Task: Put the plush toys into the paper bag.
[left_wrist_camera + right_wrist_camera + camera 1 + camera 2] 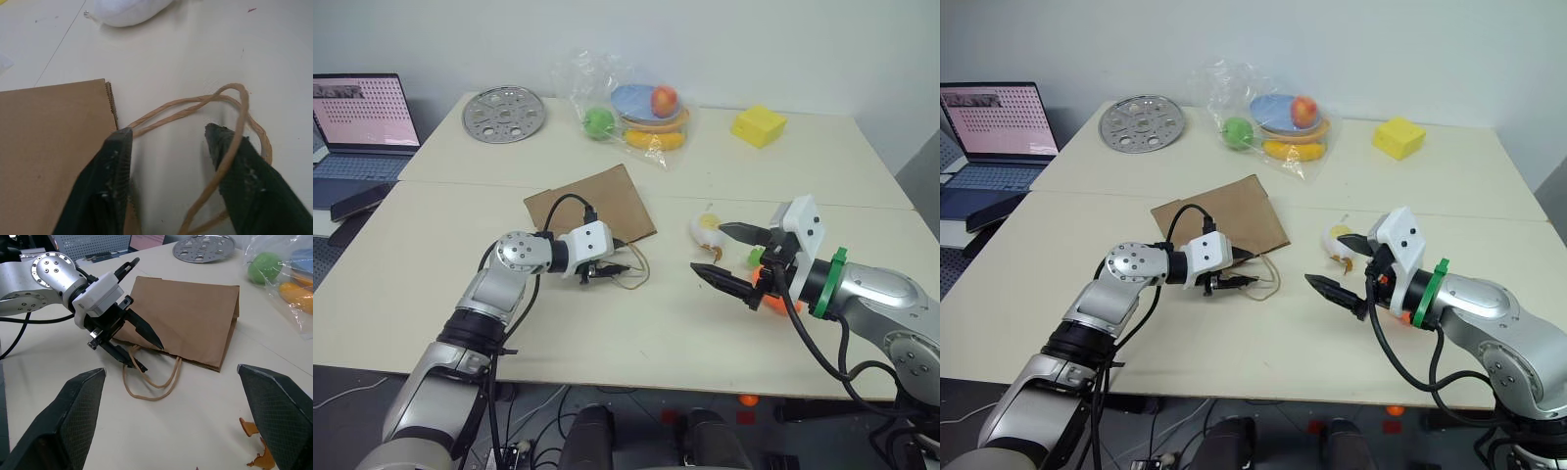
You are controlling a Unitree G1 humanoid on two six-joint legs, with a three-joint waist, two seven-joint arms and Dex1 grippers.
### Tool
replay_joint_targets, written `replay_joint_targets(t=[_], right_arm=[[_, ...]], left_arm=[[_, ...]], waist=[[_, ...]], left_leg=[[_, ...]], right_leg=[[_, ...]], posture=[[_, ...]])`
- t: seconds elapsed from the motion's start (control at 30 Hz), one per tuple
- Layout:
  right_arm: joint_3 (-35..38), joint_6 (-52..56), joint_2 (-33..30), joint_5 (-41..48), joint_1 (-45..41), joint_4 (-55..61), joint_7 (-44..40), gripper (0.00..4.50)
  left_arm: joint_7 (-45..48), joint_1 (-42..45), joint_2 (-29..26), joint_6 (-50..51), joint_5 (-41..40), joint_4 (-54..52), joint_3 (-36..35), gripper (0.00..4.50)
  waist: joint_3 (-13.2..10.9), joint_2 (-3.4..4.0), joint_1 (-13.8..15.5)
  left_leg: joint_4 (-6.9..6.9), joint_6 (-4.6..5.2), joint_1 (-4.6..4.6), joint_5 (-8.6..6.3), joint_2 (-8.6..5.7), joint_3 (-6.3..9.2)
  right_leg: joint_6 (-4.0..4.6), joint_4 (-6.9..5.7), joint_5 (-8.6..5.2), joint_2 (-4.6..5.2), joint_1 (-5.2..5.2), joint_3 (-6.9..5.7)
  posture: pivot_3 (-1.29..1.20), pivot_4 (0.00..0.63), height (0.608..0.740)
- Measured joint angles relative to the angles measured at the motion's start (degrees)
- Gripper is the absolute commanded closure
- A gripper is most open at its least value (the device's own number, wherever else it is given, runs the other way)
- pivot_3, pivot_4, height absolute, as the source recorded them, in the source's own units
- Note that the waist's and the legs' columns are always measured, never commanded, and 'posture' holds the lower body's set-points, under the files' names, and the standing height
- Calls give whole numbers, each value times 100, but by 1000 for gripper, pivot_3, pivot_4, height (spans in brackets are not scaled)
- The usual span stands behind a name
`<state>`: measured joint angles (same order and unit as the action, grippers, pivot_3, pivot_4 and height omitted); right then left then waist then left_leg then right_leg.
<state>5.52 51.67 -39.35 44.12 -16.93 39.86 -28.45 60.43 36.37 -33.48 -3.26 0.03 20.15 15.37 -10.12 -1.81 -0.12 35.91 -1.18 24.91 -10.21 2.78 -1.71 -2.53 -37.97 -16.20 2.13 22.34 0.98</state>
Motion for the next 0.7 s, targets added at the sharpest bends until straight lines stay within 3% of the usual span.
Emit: replay_joint_targets(t=[0.13,0.17,0.33,0.5,0.6,0.7], right_arm=[[-1,18,0,2,-3,2,2,0],[-3,17,1,0,-10,1,2,0],[-178,-132,0,-360,-22,-109,70,0],[-500,-393,265,-640,-14,-280,82,0],[-861,-666,659,-979,-231,-703,114,603],[-1106,-823,1001,-1248,-465,-1087,156,1645]], left_arm=[[52,15,-24,-5,-3,31,-1,4348],[85,44,-36,-4,-7,64,-3,4491],[358,405,-228,21,-170,342,-188,4491],[835,1185,-268,1163,-1169,358,-950,4491],[1207,1449,-341,1829,-1607,287,-1137,4500],[1423,1525,-345,2208,-1810,251,-1142,4500]], waist=[[0,0,0],[0,0,0],[0,0,-1],[-3,-5,-4],[-3,-5,-27],[-3,-5,-41]], left_leg=[[1,0,0,0,0,1],[1,0,0,0,0,1],[2,0,0,0,-2,0],[2,0,4,0,-5,5],[3,0,3,0,-4,5],[4,0,1,0,0,9]], right_leg=[[0,-1,0,0,0,-1],[0,-1,0,-1,0,-1],[0,-1,0,-4,0,-2],[-2,-1,-1,-9,0,-5],[-3,-3,-1,-15,1,-5],[-3,-10,-1,-22,2,-5]], posture=[[0,150,740],[0,150,740],[0,150,740],[0,150,740],[0,150,740],[0,150,740]])
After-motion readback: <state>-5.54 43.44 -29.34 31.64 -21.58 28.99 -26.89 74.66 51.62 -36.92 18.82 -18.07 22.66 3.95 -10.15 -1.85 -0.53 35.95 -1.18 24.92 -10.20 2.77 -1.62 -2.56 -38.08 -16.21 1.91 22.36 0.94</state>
